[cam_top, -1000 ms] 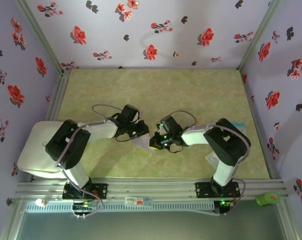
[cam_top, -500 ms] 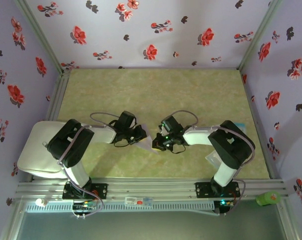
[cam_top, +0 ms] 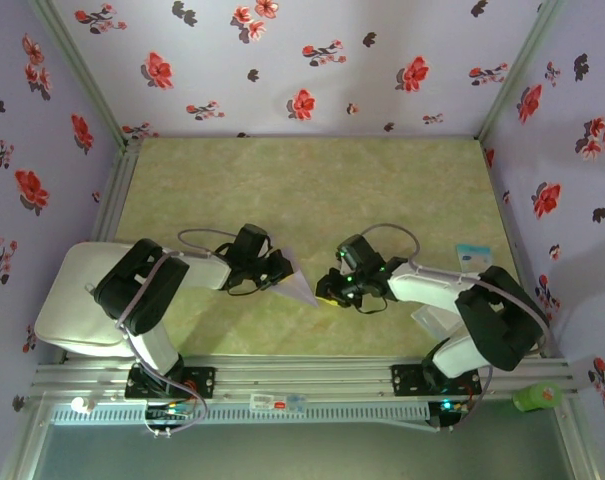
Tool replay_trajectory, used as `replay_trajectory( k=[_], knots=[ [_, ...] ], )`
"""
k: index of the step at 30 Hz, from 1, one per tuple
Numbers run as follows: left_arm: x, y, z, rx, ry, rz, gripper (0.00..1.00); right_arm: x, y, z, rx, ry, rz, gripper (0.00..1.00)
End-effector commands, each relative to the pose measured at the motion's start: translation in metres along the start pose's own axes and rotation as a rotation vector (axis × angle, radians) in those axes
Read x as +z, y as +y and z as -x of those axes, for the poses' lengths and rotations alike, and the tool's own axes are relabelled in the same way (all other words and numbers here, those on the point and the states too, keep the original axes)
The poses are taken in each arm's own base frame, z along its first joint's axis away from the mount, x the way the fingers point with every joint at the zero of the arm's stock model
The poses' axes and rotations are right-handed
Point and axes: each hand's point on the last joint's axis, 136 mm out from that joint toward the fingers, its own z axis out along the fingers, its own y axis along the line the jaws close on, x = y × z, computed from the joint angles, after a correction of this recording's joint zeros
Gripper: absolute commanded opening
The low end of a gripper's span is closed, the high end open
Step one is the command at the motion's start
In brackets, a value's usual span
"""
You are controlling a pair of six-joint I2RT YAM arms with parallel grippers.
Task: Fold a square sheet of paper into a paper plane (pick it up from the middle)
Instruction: Fourth fold the wing at the center of the table.
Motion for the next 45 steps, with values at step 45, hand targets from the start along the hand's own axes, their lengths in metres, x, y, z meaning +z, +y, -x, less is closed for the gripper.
replay_trajectory(
  k=[45],
  knots=[
    [0.001,0.024,-0.003,-0.046,0.009,0.084,0.09,0.017,-0.014,-0.022,0.05,0.091,0.035,0.26]
  ],
)
